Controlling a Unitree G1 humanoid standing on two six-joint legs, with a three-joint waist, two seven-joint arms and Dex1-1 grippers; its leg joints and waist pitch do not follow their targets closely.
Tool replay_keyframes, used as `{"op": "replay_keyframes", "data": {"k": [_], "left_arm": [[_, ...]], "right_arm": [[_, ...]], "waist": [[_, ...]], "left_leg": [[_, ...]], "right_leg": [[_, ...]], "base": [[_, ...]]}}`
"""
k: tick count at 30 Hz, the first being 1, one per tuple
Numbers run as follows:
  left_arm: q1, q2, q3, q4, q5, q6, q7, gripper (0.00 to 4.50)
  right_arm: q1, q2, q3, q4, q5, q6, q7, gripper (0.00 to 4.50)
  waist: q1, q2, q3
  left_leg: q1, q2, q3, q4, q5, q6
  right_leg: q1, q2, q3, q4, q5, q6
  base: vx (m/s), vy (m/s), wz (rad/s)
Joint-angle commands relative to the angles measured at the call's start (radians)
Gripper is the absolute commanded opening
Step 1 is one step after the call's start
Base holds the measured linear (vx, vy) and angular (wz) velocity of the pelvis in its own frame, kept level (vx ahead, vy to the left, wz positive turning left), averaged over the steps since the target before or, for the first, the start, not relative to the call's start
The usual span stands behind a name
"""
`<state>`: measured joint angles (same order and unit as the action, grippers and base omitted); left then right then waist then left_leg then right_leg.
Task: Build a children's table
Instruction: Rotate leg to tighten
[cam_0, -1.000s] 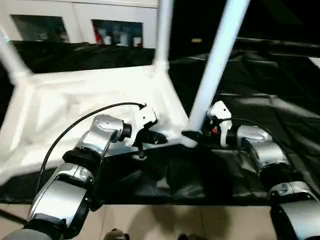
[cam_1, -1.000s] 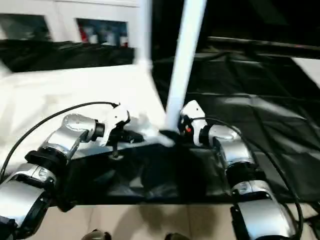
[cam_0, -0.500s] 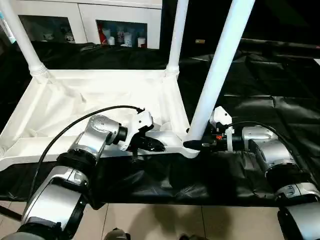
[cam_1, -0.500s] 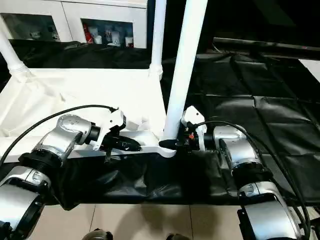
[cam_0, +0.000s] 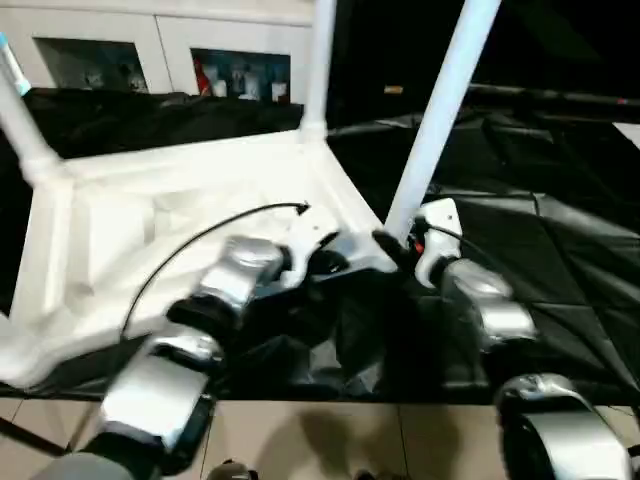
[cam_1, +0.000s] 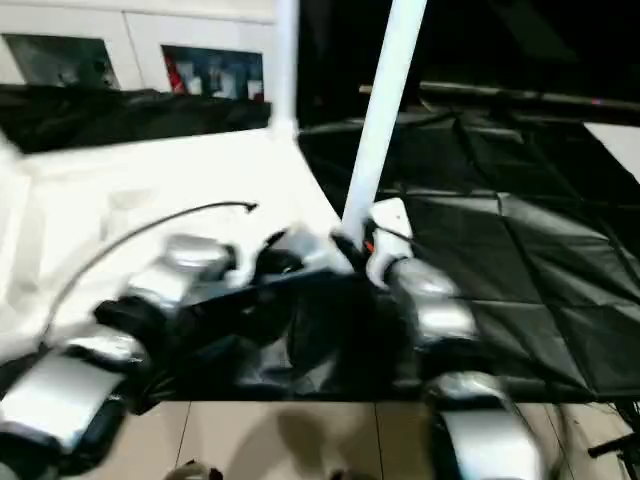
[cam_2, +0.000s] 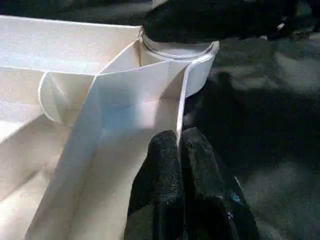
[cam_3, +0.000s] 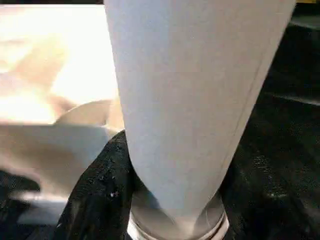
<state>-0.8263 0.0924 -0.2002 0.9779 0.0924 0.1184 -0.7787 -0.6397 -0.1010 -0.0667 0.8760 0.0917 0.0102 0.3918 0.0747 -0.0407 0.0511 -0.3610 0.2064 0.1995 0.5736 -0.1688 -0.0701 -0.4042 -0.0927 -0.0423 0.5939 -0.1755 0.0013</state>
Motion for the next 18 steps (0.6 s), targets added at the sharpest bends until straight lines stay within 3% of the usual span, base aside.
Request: {"op": "replay_keyframes", "data": {"k": [1, 7, 9, 10, 11, 12, 16, 17, 18], "left_arm": [[-0.015, -0.04, 0.01, 0.011, 0.006, 0.01, 0.122, 0.0], [-0.002, -0.021, -0.028, -0.006, 0.022, -0.001, 0.018, 0.0], [0.004, -0.001, -0.034, -0.008, 0.022, 0.0, -0.021, 0.0], [0.004, -0.001, -0.034, -0.008, 0.022, 0.0, -0.021, 0.0], [0.005, 0.006, -0.035, -0.006, 0.024, -0.003, -0.031, 0.0], [0.008, 0.016, -0.037, -0.005, 0.024, -0.006, -0.051, 0.0], [0.024, 0.062, -0.053, -0.027, 0.02, -0.02, -0.168, 0.0], [0.027, 0.074, -0.058, -0.034, 0.019, -0.021, -0.197, 0.0], [0.029, 0.081, -0.061, -0.039, 0.018, -0.022, -0.216, 0.0]], "right_arm": [[0.019, 0.098, 0.054, 0.065, -0.005, 0.05, -0.002, 1.97], [-0.017, 0.118, 0.081, 0.077, -0.045, 0.018, 0.026, 1.97], [-0.013, 0.099, 0.093, 0.065, -0.041, 0.008, 0.092, 2.53], [-0.013, 0.099, 0.093, 0.065, -0.041, 0.008, 0.092, 2.53], [-0.013, 0.09, 0.096, 0.065, -0.038, 0.004, 0.111, 2.67], [-0.013, 0.074, 0.101, 0.06, -0.039, 0.0, 0.136, 2.76], [0.004, -0.006, 0.138, 0.004, -0.046, -0.012, 0.3, 3.01], [0.01, -0.027, 0.148, -0.015, -0.043, -0.013, 0.346, 3.01], [0.013, -0.04, 0.153, -0.026, -0.042, -0.014, 0.376, 3.01]], "waist": [[-0.007, 0.002, -0.054], [-0.017, 0.007, -0.054], [-0.02, 0.012, -0.056], [-0.019, 0.011, -0.057], [-0.018, 0.015, -0.057], [-0.02, 0.012, -0.059], [-0.022, 0.014, -0.061], [-0.021, 0.019, -0.06], [-0.022, 0.015, -0.061]], "left_leg": [[0.02, 0.02, -0.018, -0.077, -0.391, -0.018], [0.015, 0.019, -0.022, -0.081, -0.42, -0.015], [0.015, 0.019, -0.021, -0.081, -0.422, -0.015], [0.015, 0.019, -0.021, -0.081, -0.417, -0.013], [0.015, 0.02, -0.02, -0.081, -0.41, -0.013], [0.009, 0.019, -0.018, -0.08, -0.376, -0.005], [0.01, 0.019, -0.014, -0.076, -0.342, 0.011], [0.01, 0.019, -0.014, -0.076, -0.337, 0.016], [0.007, 0.019, -0.012, -0.072, -0.32, 0.024]], "right_leg": [[0.02, -0.046, 0.025, -0.095, -0.437, -0.15], [0.022, -0.045, 0.024, -0.096, -0.425, -0.146], [0.023, -0.044, 0.025, -0.095, -0.4, -0.154], [0.024, -0.044, 0.025, -0.093, -0.388, -0.157], [0.025, -0.044, 0.026, -0.091, -0.37, -0.164], [0.032, -0.042, 0.027, -0.083, -0.305, -0.184], [0.039, -0.042, 0.027, -0.079, -0.257, -0.21], [0.04, -0.042, 0.026, -0.079, -0.25, -0.212], [0.043, -0.042, 0.027, -0.075, -0.215, -0.223]], "base": [[0.0, 0.0, 0.0], [0.0, 0.0, 0.0], [0.0, 0.0, 0.0], [0.0, 0.0, 0.0], [0.0, 0.0, 0.0], [0.0, 0.0, 0.0], [0.0, 0.0, 0.0], [0.0, 0.0, 0.0], [0.0, 0.0, 0.0]]}}
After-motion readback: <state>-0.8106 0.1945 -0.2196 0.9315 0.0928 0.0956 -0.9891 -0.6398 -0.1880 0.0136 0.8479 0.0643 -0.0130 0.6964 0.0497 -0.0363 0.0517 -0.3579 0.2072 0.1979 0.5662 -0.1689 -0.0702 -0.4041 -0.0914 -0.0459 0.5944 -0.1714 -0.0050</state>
